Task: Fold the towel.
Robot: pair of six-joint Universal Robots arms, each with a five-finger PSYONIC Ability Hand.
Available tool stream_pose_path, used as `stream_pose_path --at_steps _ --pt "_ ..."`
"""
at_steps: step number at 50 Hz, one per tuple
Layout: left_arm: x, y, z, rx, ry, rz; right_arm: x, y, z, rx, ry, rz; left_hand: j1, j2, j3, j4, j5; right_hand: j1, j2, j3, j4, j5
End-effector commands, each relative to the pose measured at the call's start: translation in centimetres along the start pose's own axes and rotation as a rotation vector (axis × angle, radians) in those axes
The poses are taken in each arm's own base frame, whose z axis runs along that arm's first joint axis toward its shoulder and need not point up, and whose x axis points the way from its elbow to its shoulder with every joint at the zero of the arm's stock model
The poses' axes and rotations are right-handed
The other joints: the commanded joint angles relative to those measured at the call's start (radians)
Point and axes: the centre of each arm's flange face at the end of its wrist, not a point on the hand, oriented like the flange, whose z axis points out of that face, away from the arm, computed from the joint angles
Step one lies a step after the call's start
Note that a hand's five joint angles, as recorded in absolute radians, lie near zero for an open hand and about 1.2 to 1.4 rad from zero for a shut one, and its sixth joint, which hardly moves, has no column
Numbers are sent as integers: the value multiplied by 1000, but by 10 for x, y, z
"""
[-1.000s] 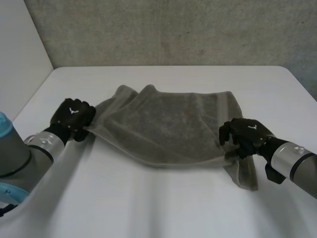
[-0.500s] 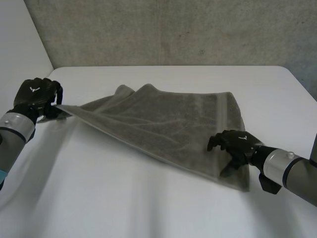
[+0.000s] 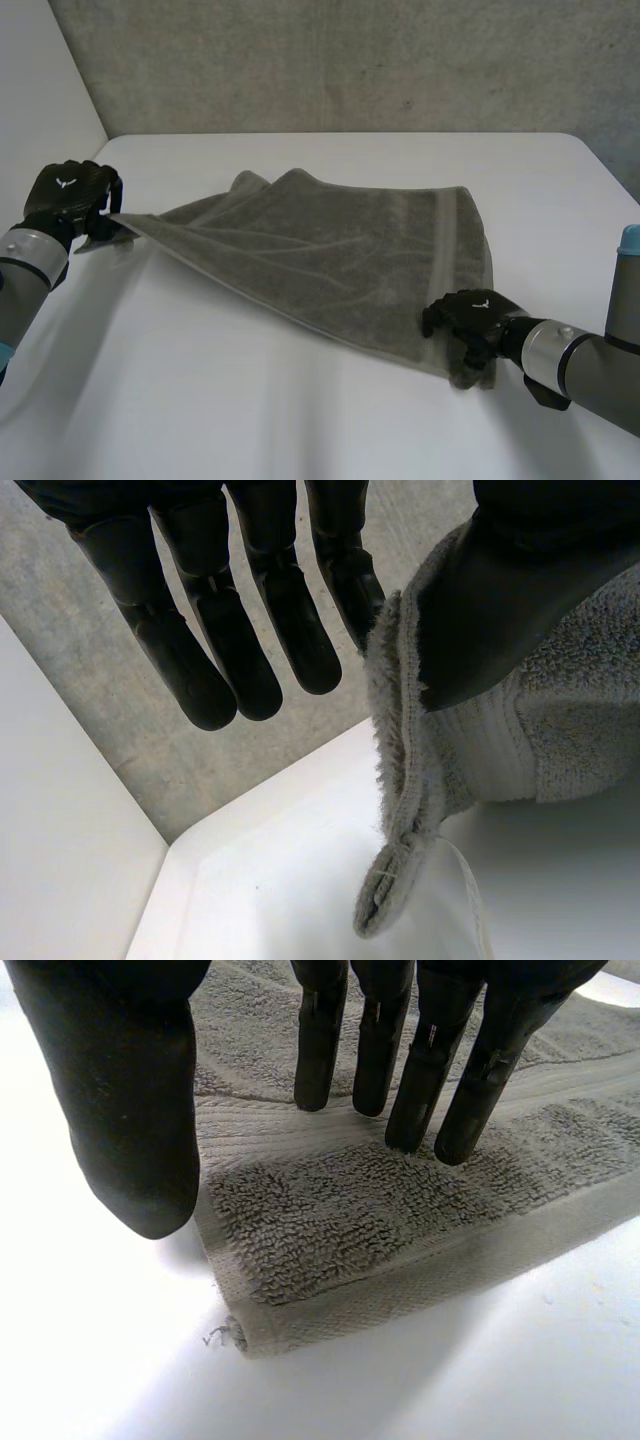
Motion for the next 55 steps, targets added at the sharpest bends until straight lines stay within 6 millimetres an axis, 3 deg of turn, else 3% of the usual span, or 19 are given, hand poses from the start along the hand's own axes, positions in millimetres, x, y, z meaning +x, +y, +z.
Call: stream_pose_path --at_steps 1,6,17,23,25,27,40,45,50,55 --pt "0 1 0 -3 -1 -1 -4 2 1 1 -6 -11 47 38 22 38 34 16 11 13 18 30" --pt "1 2 -1 -7 3 -4 -2 4 6 13 1 -30 47 38 22 38 34 166 160 162 168 179" --pt "4 4 -2 -13 8 -6 -3 8 10 18 5 -56 47 38 22 38 34 254 249 251 256 268" --pt "4 3 -3 -11 9 -7 -2 6 11 47 19 -71 47 38 22 38 34 539 534 535 541 552" --pt "4 4 -2 -13 9 -8 -2 6 11 59 25 -76 47 38 22 38 34 778 773 775 780 792" --pt "4 4 -2 -13 9 -8 -1 5 11 64 27 -75 47 38 22 38 34 863 858 859 865 876" --pt "7 4 -4 -19 17 -10 6 -5 7 108 56 -78 47 38 22 38 34 864 858 860 866 877" --pt "13 6 -8 -31 36 -12 10 -19 1 151 76 -97 47 38 22 38 34 864 858 860 866 877" --pt "36 4 -17 -71 107 -12 32 -33 -9 160 132 -94 47 38 22 38 34 864 858 860 866 877" --pt "50 -14 -33 -93 161 12 29 -54 -32 160 104 -111 47 38 22 38 34 864 858 860 866 877"
